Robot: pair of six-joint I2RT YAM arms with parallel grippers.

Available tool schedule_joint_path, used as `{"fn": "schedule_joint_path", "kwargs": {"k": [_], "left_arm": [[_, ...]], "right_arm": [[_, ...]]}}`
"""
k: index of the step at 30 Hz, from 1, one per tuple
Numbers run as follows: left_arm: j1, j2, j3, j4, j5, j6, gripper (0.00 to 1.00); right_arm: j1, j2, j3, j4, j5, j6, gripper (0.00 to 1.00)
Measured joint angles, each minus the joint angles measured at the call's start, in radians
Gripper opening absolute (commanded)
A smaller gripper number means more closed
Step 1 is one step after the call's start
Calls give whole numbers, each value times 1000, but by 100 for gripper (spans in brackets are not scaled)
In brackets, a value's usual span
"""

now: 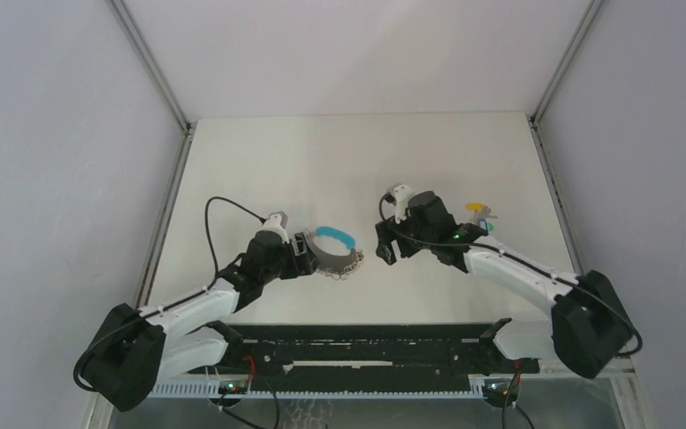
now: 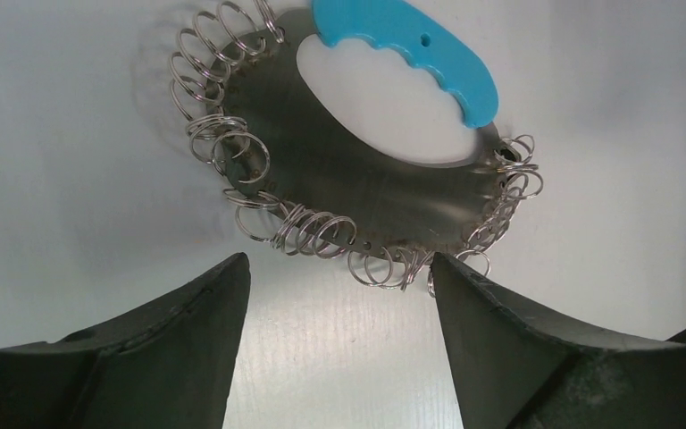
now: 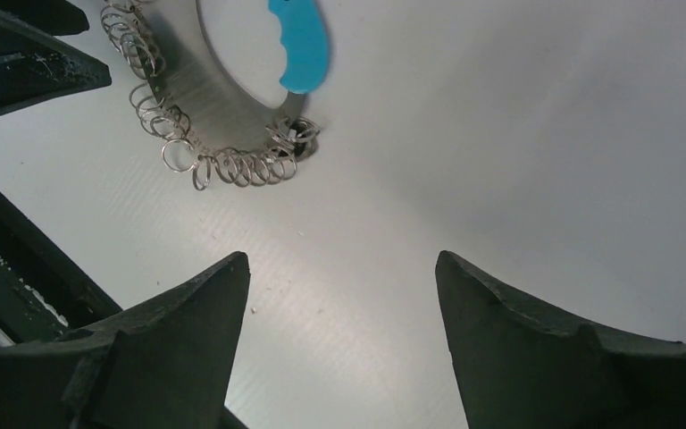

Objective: Put the keys on the keyring

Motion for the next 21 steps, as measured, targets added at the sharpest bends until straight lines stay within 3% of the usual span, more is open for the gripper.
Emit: {"fn": "schedule_joint_path", "kwargs": {"k": [7,15,21], "left_arm": [[2,73,0,32,1,16,70],[2,159,16,117,2,54,61],[4,237,56,154,3,76,57]], "right_arm": [[33,211,48,94,-30,-31,64],[66,383,66,194,-79,-32,60],[144,436,70,232,-97,-26,57]]}}
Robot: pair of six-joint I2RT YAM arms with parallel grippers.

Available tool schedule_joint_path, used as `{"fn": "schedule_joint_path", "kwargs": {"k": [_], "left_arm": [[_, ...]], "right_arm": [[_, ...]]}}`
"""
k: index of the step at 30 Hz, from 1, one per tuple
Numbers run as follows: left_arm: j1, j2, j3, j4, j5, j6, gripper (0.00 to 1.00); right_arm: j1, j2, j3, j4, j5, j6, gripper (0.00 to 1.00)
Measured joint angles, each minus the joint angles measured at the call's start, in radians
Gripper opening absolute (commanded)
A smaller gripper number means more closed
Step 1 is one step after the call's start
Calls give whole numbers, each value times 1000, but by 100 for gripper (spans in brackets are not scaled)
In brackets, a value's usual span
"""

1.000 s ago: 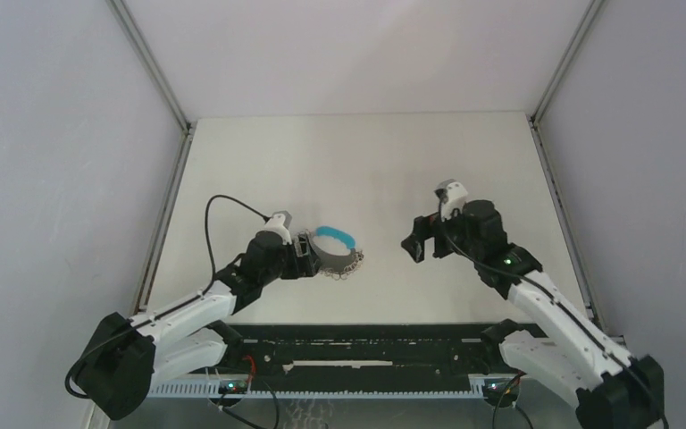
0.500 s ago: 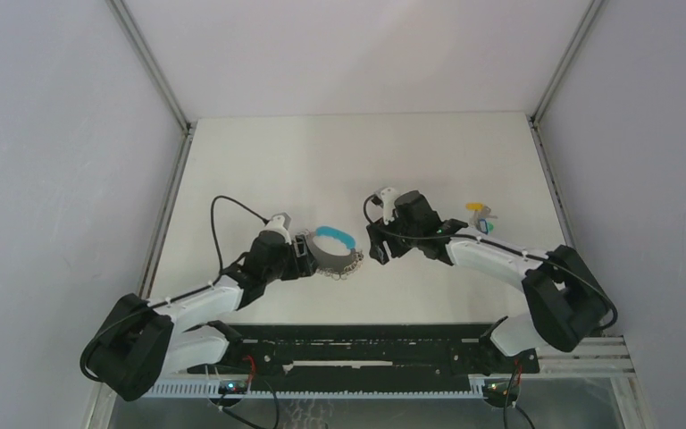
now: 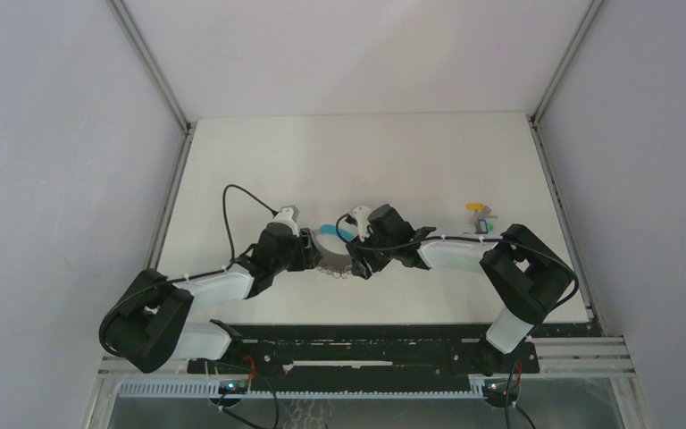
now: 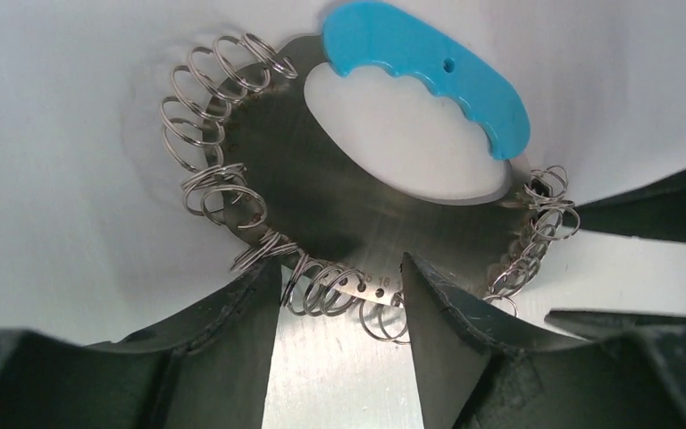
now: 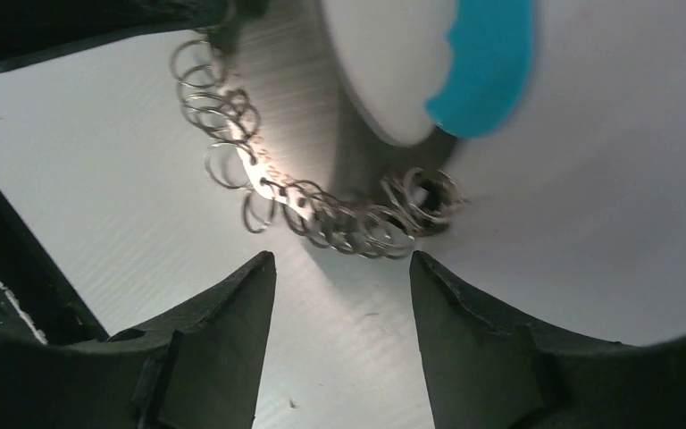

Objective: Put the keys on the keyring

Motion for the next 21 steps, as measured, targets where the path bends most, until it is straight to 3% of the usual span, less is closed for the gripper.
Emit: {"fn": "schedule_joint_path", "kwargs": {"k": [13,21], "left_arm": [[47,45,40,-2,-1,44,57],[54,2,40,-58,-1,72,62]], "right_arm": [[166,8,74,51,-142,-39,52],[143,-120,71,-6,-31,-69,47]]}}
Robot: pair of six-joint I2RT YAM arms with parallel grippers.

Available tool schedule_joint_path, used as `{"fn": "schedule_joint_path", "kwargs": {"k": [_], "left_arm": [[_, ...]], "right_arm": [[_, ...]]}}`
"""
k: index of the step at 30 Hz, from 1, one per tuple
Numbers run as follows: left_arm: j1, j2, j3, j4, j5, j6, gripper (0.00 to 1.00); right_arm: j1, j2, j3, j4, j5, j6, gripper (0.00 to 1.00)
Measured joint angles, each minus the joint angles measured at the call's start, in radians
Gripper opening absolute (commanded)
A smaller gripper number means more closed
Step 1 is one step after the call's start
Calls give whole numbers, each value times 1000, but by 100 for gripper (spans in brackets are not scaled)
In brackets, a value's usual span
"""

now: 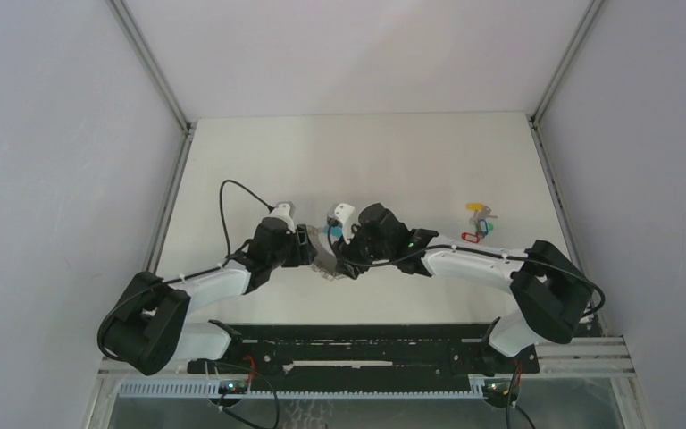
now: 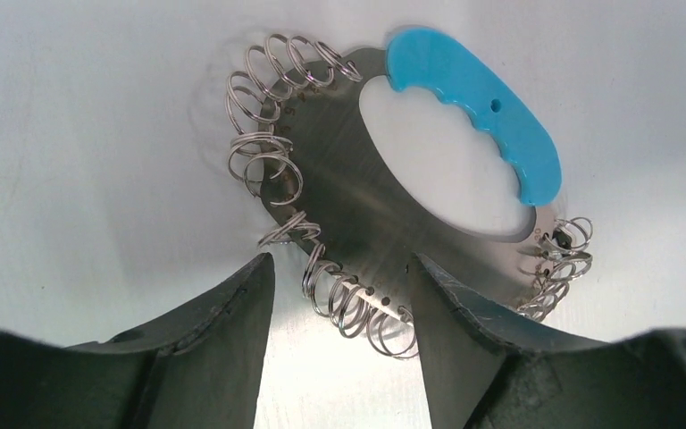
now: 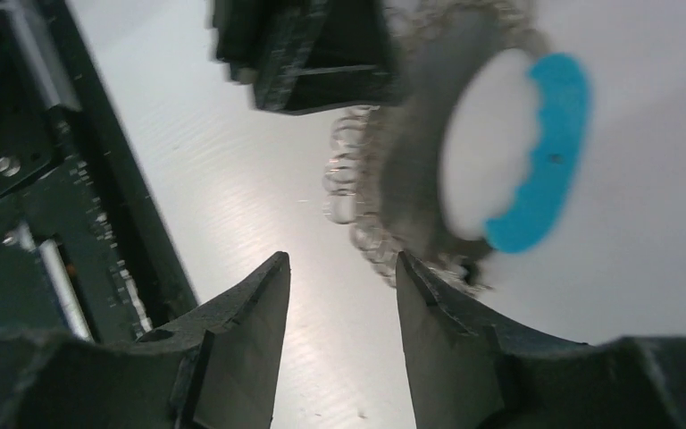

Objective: Put the keys on the keyring

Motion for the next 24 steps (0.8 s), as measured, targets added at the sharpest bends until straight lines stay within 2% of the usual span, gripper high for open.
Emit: {"fn": "schedule_joint_path", "kwargs": {"k": [9,15,24], "left_arm": [[0,-33,-2,-26,15,6,63],[0,-33,-2,-29,34,5,61],[0,-24,-2,-29,58,2,59]], "right_arm": [[-106,-3,0,-71,49,-53,39],[-110,42,0,-93,64,-58,34],[-101,105,23,-95,84,-76,32]]}}
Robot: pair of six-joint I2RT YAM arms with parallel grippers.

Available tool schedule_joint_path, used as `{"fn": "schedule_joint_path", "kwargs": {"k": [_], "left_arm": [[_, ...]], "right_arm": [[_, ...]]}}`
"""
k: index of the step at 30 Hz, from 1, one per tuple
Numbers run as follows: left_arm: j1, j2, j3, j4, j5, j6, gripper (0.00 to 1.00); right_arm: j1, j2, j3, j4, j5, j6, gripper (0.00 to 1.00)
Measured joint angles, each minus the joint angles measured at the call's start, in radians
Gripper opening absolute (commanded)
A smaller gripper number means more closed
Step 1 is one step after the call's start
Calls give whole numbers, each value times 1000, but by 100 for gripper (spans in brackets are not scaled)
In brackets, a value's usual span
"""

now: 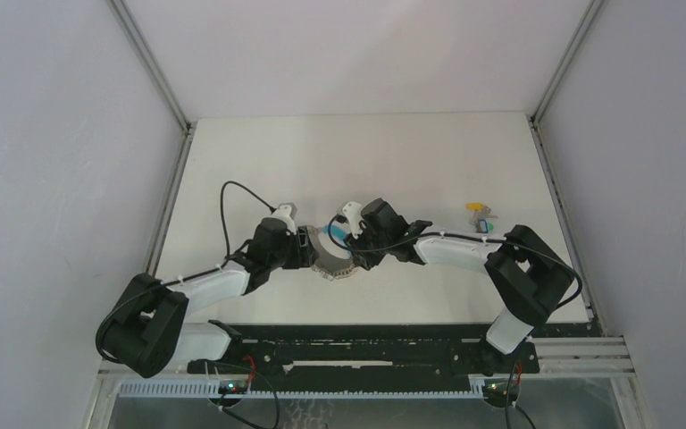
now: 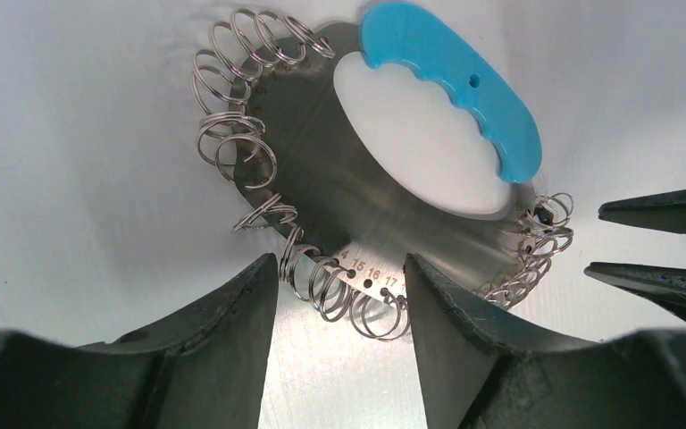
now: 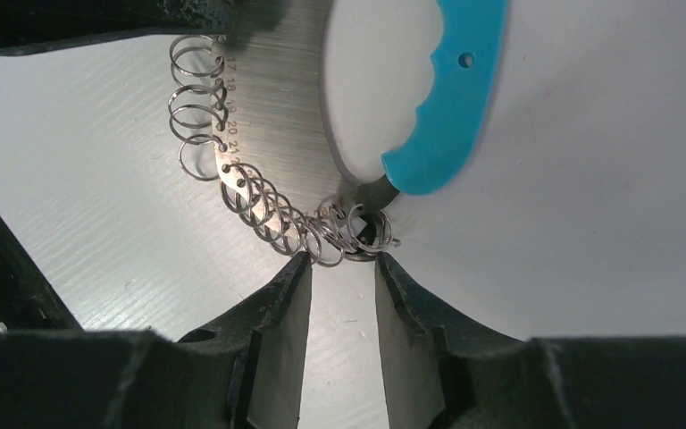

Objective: Put the keys on the keyring

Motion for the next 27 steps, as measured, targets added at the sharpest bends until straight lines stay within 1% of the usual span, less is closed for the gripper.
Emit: {"fn": "schedule_joint_path", "kwargs": {"k": [8,14,18,27], "left_arm": [[-2,18,0,0,17,-6,58],[-3,20,0,1,18,-6,58],[-5,24,0,8,18,-7,57],[-10,33,0,25,19,-14,57]], "right_arm": [[20,43,37,0,13,-21,31],[35,62,50,-11,15,-39,23],[51,62,53,-31,10,-51,20],[72,59,71,-91,-87,-86,20]]}}
